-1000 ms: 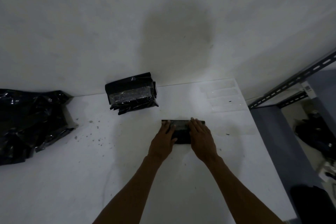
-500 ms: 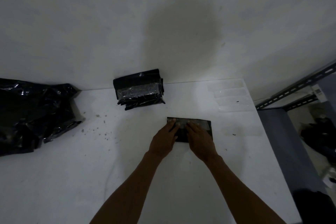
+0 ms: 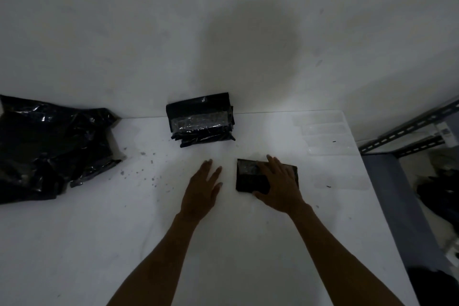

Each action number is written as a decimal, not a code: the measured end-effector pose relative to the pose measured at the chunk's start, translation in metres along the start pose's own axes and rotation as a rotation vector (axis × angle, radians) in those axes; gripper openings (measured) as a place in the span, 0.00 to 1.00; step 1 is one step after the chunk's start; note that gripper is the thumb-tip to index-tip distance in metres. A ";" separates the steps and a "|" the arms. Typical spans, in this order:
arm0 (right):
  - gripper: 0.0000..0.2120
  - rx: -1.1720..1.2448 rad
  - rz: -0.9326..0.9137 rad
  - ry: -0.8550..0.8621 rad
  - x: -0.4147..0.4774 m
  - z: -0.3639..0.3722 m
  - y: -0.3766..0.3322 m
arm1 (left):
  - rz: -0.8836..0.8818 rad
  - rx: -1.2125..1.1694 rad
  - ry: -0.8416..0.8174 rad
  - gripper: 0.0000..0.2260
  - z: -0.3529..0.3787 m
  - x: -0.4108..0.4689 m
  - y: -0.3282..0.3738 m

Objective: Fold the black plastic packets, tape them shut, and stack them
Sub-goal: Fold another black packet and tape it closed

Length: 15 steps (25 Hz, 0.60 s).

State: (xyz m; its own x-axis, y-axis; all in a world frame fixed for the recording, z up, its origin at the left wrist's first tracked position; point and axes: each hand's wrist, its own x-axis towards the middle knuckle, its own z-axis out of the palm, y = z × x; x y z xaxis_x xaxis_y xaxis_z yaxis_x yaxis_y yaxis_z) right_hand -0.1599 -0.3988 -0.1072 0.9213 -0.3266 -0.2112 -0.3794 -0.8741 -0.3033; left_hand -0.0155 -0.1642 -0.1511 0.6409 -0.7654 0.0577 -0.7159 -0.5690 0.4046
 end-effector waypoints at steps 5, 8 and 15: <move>0.48 -0.072 0.025 -0.096 0.009 0.002 -0.002 | -0.233 0.125 -0.033 0.26 -0.013 -0.009 -0.028; 0.47 -0.083 -0.003 -0.022 0.013 -0.003 -0.007 | -0.284 0.158 -0.050 0.26 -0.013 -0.012 -0.036; 0.44 -0.097 -0.008 0.134 0.032 -0.004 -0.016 | -0.308 0.173 -0.047 0.27 -0.015 -0.015 -0.041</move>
State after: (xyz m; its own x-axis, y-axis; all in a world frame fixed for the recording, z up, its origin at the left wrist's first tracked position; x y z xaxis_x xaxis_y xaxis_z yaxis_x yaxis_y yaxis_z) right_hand -0.1241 -0.3968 -0.1049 0.9300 -0.3585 -0.0815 -0.3677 -0.9055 -0.2117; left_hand 0.0081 -0.1248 -0.1549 0.8233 -0.5610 -0.0863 -0.5302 -0.8144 0.2361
